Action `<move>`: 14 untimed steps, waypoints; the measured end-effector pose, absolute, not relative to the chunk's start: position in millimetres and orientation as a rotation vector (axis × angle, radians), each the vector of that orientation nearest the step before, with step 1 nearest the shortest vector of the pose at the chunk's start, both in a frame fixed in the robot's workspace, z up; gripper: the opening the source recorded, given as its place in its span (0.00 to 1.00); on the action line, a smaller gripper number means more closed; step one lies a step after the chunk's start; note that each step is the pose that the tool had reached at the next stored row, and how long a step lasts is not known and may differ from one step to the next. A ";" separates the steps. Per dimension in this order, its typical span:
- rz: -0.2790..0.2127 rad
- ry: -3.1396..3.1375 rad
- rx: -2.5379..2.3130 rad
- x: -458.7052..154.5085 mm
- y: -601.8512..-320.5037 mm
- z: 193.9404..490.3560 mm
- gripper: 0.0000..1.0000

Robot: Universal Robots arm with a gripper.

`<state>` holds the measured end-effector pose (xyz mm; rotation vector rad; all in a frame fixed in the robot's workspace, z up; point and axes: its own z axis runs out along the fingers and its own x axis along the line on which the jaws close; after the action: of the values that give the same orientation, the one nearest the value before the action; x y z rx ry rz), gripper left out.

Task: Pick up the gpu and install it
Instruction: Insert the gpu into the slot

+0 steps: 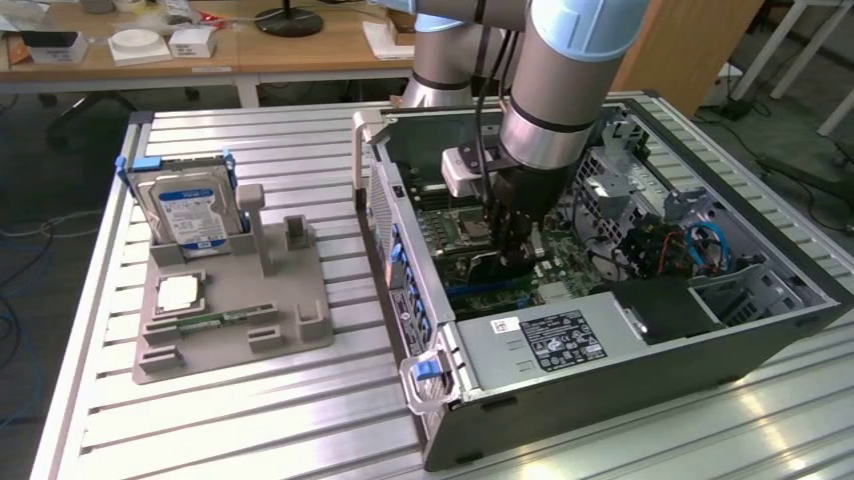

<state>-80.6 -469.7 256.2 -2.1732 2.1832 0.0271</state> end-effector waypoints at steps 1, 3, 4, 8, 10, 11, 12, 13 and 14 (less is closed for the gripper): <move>0.027 2.183 -2.173 -80.6 -469.7 255.9 0.25; 0.027 2.183 -2.173 -80.6 -469.7 254.0 0.25; 0.027 2.183 -2.173 -80.6 -469.7 252.9 0.25; 0.027 2.183 -2.173 -80.6 -469.7 252.3 0.25; 0.027 2.183 -2.173 -80.5 -469.6 251.1 0.25; 0.028 2.183 -2.174 -80.6 -469.7 249.5 0.25; 0.028 2.183 -2.174 -80.6 -469.7 248.7 0.25; 0.028 2.184 -2.174 -80.6 -469.7 248.7 0.25; 0.028 2.184 -2.174 -80.6 -469.7 248.7 0.25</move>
<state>-80.6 -469.7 248.7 -2.1738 2.1836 0.0280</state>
